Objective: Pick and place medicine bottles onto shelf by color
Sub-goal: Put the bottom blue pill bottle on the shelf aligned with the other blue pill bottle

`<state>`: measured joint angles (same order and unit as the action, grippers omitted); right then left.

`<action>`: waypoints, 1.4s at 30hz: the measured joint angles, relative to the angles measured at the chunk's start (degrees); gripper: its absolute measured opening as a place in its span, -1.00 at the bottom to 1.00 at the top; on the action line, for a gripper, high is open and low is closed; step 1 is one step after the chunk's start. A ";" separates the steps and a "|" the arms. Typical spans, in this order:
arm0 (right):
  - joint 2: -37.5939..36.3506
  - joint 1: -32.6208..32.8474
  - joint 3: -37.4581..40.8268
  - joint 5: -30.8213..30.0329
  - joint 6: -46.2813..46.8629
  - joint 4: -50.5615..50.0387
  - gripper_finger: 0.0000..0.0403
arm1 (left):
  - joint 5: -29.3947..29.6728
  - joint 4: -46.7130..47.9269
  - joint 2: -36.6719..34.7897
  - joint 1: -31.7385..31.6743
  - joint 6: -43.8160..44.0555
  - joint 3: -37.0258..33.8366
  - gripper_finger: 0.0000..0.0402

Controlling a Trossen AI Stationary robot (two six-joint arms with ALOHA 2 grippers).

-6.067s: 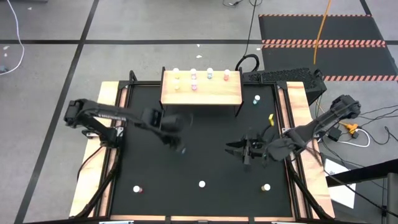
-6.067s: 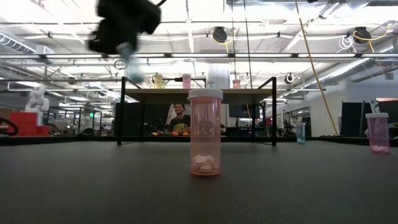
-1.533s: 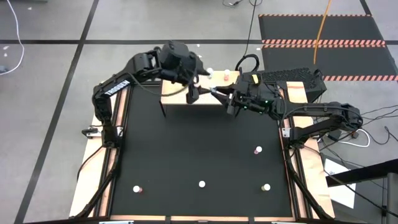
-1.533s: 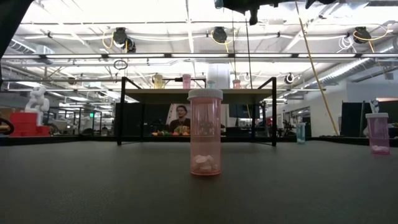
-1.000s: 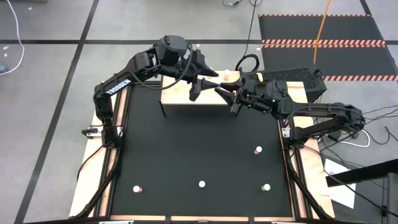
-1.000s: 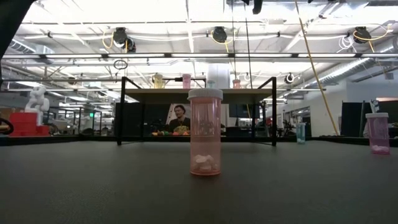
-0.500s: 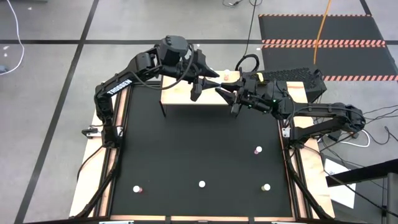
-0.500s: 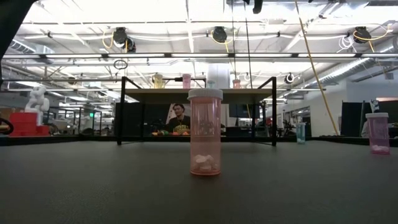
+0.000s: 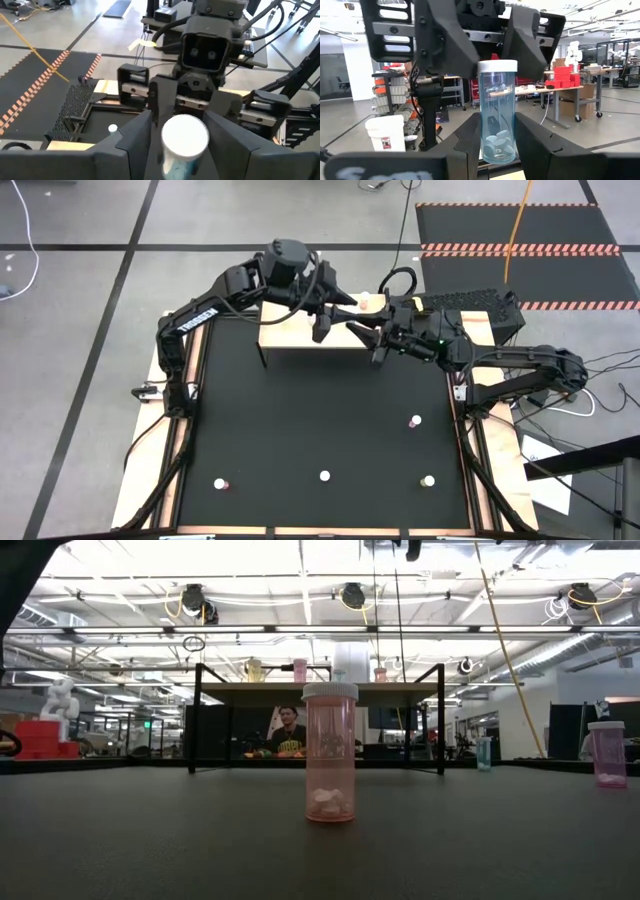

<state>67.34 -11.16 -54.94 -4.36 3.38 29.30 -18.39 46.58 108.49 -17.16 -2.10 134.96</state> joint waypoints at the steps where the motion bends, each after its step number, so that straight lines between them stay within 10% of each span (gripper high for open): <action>1: -0.08 0.00 0.00 -0.08 0.00 0.00 -0.50 | -0.05 0.05 0.00 -0.14 0.29 0.00 -0.13; 10: -0.62 -0.04 0.00 -0.22 -0.92 -0.01 -0.50 | -0.20 -0.12 0.00 -0.36 0.72 0.00 -0.43; 31: -0.62 -0.02 0.00 -0.48 0.33 -0.35 -0.50 | 0.82 0.03 0.00 -0.25 0.91 0.00 -0.46; 42: -3.66 0.02 0.02 -13.73 0.34 -14.85 -0.16 | 6.91 0.21 -0.02 -3.21 -0.65 0.00 -0.41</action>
<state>63.68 -11.14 -54.92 -18.09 3.71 14.45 -11.48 46.79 108.47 -20.37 -2.76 134.96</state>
